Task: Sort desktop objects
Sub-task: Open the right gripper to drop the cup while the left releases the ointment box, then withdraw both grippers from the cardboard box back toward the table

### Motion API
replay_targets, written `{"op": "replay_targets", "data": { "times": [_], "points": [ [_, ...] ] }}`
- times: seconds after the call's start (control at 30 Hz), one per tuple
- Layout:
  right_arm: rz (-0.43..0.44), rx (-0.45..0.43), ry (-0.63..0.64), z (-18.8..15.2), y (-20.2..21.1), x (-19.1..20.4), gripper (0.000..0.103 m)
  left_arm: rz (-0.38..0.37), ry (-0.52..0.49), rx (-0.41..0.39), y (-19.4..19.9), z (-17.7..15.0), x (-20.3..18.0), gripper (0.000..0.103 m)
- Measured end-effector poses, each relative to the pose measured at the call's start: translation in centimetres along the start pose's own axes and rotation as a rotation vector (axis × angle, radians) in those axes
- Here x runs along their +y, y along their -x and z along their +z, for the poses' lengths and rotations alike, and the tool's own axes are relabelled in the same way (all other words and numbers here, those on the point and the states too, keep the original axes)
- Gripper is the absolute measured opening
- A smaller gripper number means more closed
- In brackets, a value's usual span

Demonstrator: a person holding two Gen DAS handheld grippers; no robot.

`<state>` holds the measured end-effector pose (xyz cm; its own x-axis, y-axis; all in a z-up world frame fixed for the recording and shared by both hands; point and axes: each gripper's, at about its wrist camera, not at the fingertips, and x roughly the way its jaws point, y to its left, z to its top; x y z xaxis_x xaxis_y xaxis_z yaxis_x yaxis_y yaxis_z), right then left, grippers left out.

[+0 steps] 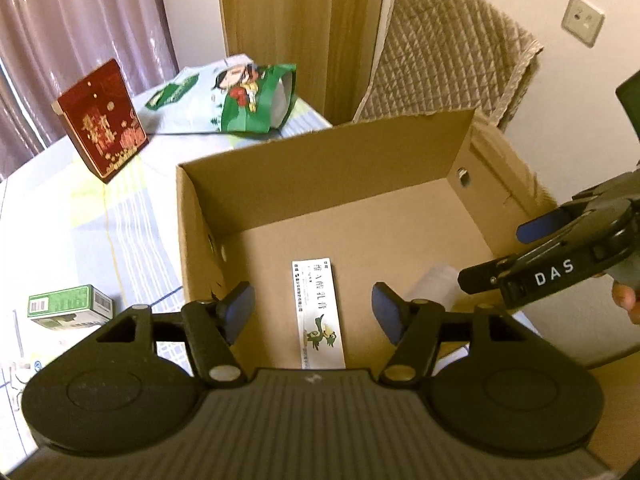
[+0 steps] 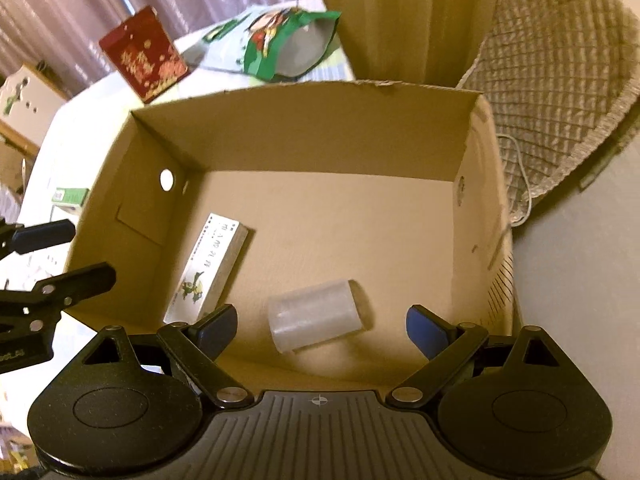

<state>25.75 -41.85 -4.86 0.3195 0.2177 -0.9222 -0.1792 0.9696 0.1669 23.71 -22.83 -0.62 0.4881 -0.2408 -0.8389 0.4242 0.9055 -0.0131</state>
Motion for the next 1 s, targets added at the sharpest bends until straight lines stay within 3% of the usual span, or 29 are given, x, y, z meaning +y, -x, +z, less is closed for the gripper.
{"op": "replay_targets", "data": {
  "times": [0.53,1.0],
  "points": [
    [-0.052,-0.184,-0.103,-3.5,5.6,2.4,0.094,-0.049,-0.064,-0.093,5.6,-2.3,0.8,0.067],
    [-0.059,-0.355,-0.226,-6.9,8.1,5.1,0.094,-0.059,-0.069,-0.125,8.9,-5.4,4.0,0.070]
  ]
}}
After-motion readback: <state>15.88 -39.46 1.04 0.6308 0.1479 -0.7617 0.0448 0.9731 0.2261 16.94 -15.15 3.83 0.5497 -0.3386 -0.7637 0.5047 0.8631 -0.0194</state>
